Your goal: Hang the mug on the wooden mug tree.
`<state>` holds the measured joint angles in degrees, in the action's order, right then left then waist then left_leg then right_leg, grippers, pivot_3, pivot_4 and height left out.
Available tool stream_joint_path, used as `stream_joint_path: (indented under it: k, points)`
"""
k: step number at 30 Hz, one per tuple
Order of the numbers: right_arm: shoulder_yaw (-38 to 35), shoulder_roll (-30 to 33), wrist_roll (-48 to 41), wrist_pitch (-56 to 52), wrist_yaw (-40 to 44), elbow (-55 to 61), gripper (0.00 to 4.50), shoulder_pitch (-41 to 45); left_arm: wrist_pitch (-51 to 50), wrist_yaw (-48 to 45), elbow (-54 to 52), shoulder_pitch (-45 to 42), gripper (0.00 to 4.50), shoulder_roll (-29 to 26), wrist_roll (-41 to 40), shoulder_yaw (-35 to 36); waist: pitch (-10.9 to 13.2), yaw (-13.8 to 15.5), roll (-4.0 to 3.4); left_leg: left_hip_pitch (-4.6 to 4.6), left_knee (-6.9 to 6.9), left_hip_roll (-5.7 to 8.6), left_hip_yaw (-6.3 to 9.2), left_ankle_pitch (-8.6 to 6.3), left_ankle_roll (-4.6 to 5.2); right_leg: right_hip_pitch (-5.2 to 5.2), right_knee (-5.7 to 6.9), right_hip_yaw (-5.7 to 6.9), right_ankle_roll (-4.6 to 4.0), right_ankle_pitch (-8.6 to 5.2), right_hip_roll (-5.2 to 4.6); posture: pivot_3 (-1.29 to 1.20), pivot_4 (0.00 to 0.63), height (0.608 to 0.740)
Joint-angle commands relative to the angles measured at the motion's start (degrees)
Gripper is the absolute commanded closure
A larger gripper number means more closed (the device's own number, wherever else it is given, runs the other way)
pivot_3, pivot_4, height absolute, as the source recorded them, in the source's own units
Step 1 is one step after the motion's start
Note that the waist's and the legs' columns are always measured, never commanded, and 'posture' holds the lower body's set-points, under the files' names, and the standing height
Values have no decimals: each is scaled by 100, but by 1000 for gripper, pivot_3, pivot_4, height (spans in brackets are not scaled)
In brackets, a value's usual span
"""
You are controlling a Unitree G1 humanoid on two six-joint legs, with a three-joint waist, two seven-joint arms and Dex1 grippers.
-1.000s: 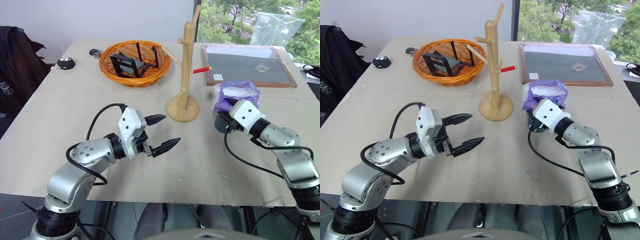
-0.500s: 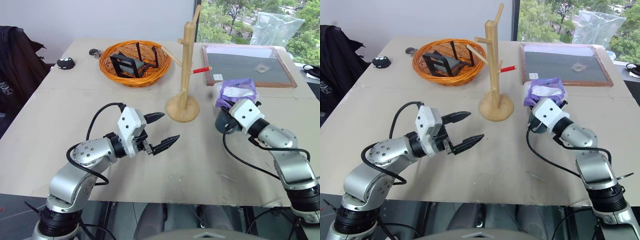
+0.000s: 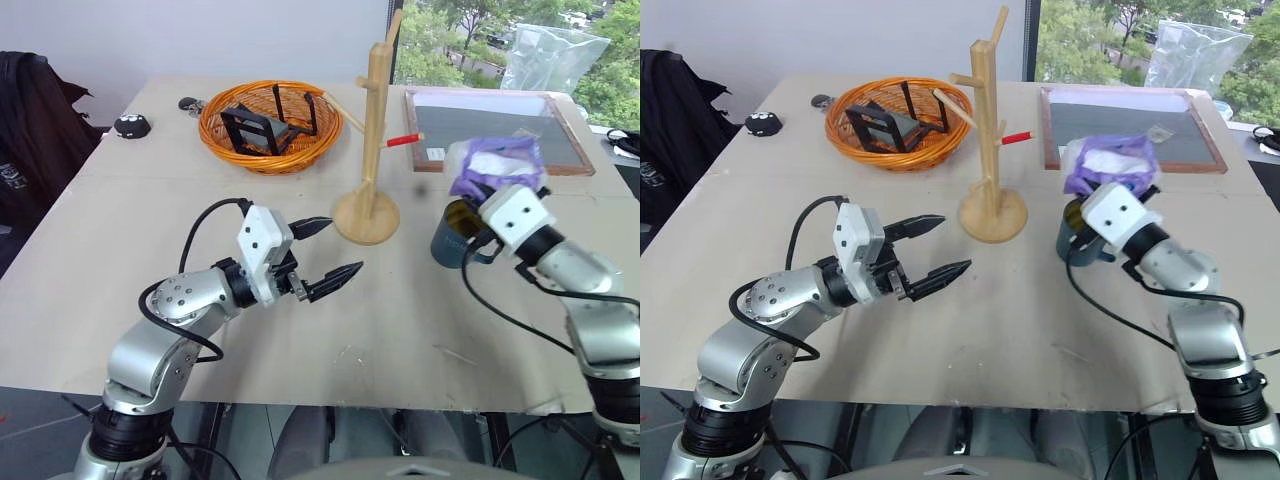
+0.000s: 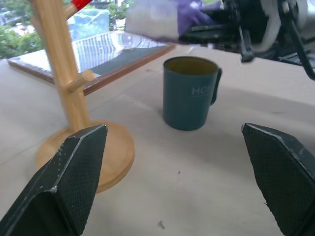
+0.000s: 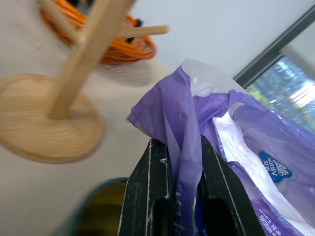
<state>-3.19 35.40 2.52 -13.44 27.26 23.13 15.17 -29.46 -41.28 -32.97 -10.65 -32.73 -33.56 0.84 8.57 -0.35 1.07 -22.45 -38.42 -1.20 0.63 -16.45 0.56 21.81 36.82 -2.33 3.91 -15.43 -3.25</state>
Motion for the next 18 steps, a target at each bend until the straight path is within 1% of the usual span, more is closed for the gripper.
stream_joint_path:
  k: [1,5,9,12,13,14,15,16,17,18]
  points:
    - [-907,315,-211,-567,12,171,4449,-37,33,-106,-158,-334,0,205,-358,-85,-1,18,1,-1,-1,0,0,0,1,0,0,0,0,0,-1,0,150,737]
    - [-1541,609,-424,-905,123,-283,4449,-235,-54,-221,-66,-809,0,435,-536,-325,-1,11,1,-1,-1,1,-2,-1,3,-1,1,-1,0,0,0,0,150,737]
    - [-1723,838,-489,-1025,343,-650,4449,-675,-184,-306,69,-1152,0,622,-605,-643,-2,-25,-1,0,-1,1,-9,-2,3,-1,0,-4,0,0,1,0,150,737]
    - [-1807,989,-392,-959,310,-961,4449,-838,-245,-363,92,-1354,0,766,-588,-907,-1,-42,-1,0,-1,1,-10,-2,4,-1,1,-9,1,0,1,0,150,737]
    - [-1847,1000,-404,-963,280,-1007,3660,-847,-247,-368,120,-1406,0,802,-575,-948,-1,-47,-2,2,-1,1,-13,-2,4,-1,1,-13,1,1,1,0,150,737]
    - [-1888,1011,-437,-998,271,-1022,3230,-856,-239,-379,179,-1453,0,829,-551,-960,-1,-50,-2,3,-1,1,-15,-1,4,-1,3,-15,1,1,1,0,150,737]
    - [-1933,1017,-481,-1054,282,-1007,2923,-873,-233,-398,235,-1484,0,834,-534,-960,-2,-50,-3,5,-1,1,-14,-1,4,-1,3,-15,1,1,2,0,150,737]
    - [-1997,1024,-515,-1097,292,-958,2304,-905,-210,-437,278,-1496,0,820,-506,-965,-2,-46,-4,7,-1,1,-13,-1,4,-1,5,-15,1,1,3,0,150,737]
    - [-2121,1042,-591,-1169,344,-823,1861,-973,-186,-477,331,-1528,0,811,-482,-969,-2,-41,-4,7,-1,0,-12,-1,4,-1,5,-15,1,1,5,0,150,737]
    - [-2232,1045,-661,-1227,374,-706,1312,-1024,-168,-510,365,-1552,0,803,-464,-974,-2,-38,-4,6,-1,0,-11,-1,3,-1,5,-14,1,1,5,0,150,737]
